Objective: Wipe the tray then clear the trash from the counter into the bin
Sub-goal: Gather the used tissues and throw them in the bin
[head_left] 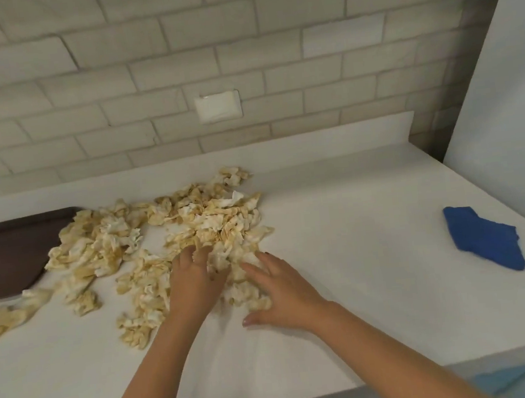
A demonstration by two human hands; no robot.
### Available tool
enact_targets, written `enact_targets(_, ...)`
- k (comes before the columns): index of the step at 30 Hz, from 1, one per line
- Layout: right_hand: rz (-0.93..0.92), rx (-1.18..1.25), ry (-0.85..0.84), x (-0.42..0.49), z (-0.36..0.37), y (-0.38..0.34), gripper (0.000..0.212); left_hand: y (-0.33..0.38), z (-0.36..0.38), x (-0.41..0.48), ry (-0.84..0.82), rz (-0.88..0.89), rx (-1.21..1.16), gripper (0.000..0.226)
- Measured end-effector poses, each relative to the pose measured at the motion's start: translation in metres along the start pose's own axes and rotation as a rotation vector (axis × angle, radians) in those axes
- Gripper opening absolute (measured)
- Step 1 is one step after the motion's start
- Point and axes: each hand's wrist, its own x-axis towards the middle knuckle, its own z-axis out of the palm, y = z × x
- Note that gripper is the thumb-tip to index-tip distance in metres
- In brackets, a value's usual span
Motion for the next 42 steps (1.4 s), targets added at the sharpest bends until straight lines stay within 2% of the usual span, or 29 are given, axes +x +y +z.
enact_targets(2,-0.019,-0.073,-0.048,0.022,0.017,-0.006,0.100,-0.010,0.004,0.019,-0.076,0.058,0.025,0.054)
enact_targets(3,-0.017,-0.108,-0.064,0.030,0.023,-0.006,0.095,-0.014,0.008,0.026,-0.142,0.084,0.051,0.051)
enact_targets(5,-0.029,-0.151,-0.053,0.042,0.031,-0.002,0.075,-0.022,0.013,0.037,-0.236,0.132,0.074,0.042)
enact_targets(8,-0.151,-0.158,0.092,0.047,0.034,0.007,0.040,-0.026,0.015,0.045,-0.215,0.170,-0.003,0.030)
enact_targets(11,-0.188,-0.229,0.183,0.047,0.029,0.021,0.025,-0.025,0.018,0.050,-0.190,0.168,0.015,0.030)
enact_targets(13,-0.099,-0.187,0.176,0.046,0.017,0.032,0.026,-0.022,0.019,0.049,-0.209,0.187,0.142,0.036)
enact_targets(16,0.056,-0.112,0.178,0.041,-0.003,0.054,0.041,-0.017,0.022,0.039,-0.211,0.179,0.330,0.045)
enact_targets(18,0.125,-0.122,0.210,0.042,-0.014,0.069,0.049,-0.017,0.025,0.034,-0.094,0.210,0.243,0.032)
enact_targets(20,0.185,-0.109,0.262,0.046,-0.026,0.081,0.048,-0.021,0.026,0.033,0.015,0.240,0.109,0.019)
enact_targets(23,0.258,-0.107,0.323,0.057,-0.039,0.095,0.042,-0.016,0.014,0.038,0.128,0.279,-0.040,0.020)
enact_targets(27,0.238,-0.185,0.241,0.067,-0.035,0.110,0.034,0.005,-0.005,0.052,0.262,0.292,-0.175,0.020)
enact_targets(30,0.248,-0.250,0.280,0.071,-0.030,0.121,0.028,0.024,-0.004,0.068,0.260,0.326,-0.214,0.019)
enact_targets(32,0.245,-0.291,0.331,0.074,-0.029,0.125,0.026,0.037,0.005,0.083,0.201,0.322,-0.142,0.024)
enact_targets(36,0.233,-0.342,0.361,0.079,-0.025,0.131,0.022,0.049,0.029,0.117,-0.182,0.107,0.339,0.056)
enact_targets(38,0.227,-0.351,0.369,0.079,-0.022,0.133,0.021,0.049,0.044,0.123,-0.304,0.101,0.460,0.059)
enact_targets(40,0.220,-0.330,0.370,0.079,-0.022,0.135,0.023,0.046,0.055,0.119,-0.256,0.154,0.514,0.047)
enact_targets(42,0.198,-0.256,0.365,0.078,-0.022,0.135,0.030,0.042,0.061,0.111,-0.091,0.223,0.456,0.044)
